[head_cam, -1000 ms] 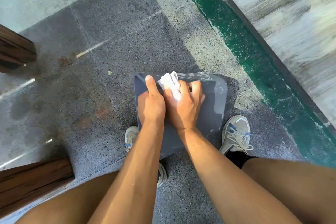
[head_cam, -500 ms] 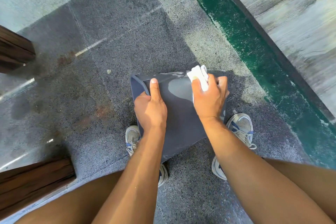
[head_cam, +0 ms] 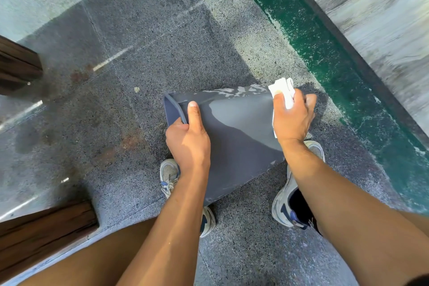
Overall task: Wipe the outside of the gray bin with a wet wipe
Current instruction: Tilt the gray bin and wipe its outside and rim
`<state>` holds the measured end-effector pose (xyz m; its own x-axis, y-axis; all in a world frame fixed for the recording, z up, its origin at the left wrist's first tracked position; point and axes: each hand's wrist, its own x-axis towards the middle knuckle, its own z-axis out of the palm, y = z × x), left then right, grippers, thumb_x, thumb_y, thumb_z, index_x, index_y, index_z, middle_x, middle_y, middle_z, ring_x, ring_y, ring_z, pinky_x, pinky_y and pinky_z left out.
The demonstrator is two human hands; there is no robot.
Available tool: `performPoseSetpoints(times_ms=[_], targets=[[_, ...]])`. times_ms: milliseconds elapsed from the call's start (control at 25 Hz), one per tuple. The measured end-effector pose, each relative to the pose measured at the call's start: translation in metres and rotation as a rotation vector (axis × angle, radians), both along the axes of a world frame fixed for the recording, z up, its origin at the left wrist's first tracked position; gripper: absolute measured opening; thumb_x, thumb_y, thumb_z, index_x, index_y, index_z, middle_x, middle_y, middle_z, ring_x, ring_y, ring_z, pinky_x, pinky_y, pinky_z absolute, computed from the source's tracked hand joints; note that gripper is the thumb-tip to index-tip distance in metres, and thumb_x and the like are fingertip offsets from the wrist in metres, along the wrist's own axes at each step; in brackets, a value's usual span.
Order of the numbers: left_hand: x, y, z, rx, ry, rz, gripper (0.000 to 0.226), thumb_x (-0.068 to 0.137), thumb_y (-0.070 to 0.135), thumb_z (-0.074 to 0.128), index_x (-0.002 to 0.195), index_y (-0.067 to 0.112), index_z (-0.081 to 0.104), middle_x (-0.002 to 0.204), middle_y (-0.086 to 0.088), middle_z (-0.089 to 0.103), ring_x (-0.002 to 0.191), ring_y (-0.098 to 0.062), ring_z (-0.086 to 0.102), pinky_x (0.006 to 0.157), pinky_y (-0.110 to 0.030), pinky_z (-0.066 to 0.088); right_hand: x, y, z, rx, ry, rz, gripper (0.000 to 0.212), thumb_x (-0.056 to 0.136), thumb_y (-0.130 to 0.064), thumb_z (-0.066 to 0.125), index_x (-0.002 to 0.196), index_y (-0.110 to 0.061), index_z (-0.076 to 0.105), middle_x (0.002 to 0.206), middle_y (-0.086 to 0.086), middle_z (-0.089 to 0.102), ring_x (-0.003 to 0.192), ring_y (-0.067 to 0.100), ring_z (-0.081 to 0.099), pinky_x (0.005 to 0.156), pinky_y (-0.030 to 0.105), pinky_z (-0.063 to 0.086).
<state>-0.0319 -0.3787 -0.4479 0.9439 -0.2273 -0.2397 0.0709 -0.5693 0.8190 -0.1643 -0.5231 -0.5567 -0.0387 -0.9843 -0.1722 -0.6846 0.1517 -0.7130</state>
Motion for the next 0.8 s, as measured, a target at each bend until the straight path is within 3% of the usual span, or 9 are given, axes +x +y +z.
performPoseSetpoints(times_ms=[160,320,480,640,800], targets=[[0.000,0.002,-0.001,-0.022,0.002,0.040,0.063,0.096,0.047,0.060,0.053,0.021,0.022,0.033,0.009,0.024,0.040,-0.009,0.019,0.046,-0.032,0.019,-0.004,-0.008,-0.005,0.007,-0.011,-0.009,0.041,0.092,-0.050,0.051,0.108,-0.014,0.062,0.114,0.009,0.051,0.093,0.033,0.055,0.076,0.036,0.042],[0.005,0.005,-0.006,-0.046,0.024,0.127,0.063,0.095,0.045,0.063,0.052,0.022,0.023,0.032,0.011,0.023,0.037,-0.007,0.018,0.044,-0.030,0.019,-0.003,-0.018,-0.012,0.045,-0.002,0.015,0.044,0.095,-0.050,0.049,0.110,-0.011,0.061,0.118,0.016,0.059,0.107,0.034,0.057,0.086,0.041,0.047],[0.013,0.011,-0.014,-0.037,0.050,0.227,0.062,0.094,0.047,0.063,0.050,0.022,0.026,0.034,0.013,0.025,0.036,-0.006,0.020,0.047,-0.030,0.023,0.006,-0.030,-0.014,0.082,0.015,0.094,0.048,0.095,-0.053,0.048,0.104,-0.007,0.061,0.112,0.017,0.062,0.103,0.033,0.058,0.085,0.045,0.049],[0.021,0.019,-0.018,-0.023,0.084,0.286,0.059,0.093,0.046,0.064,0.051,0.020,0.032,0.047,0.007,0.030,0.035,-0.004,0.023,0.048,-0.030,0.024,-0.008,-0.027,-0.019,0.157,0.174,0.121,0.044,0.099,-0.047,0.054,0.120,-0.009,0.062,0.123,0.019,0.062,0.114,0.037,0.060,0.092,0.046,0.049],[0.017,0.015,-0.006,-0.074,0.068,0.220,0.057,0.095,0.043,0.063,0.052,0.022,0.032,0.047,0.008,0.031,0.035,-0.002,0.024,0.041,-0.025,0.024,-0.018,-0.012,-0.005,0.139,0.077,-0.159,0.046,0.099,-0.041,0.057,0.132,-0.008,0.057,0.134,0.018,0.057,0.123,0.035,0.056,0.094,0.040,0.047]])
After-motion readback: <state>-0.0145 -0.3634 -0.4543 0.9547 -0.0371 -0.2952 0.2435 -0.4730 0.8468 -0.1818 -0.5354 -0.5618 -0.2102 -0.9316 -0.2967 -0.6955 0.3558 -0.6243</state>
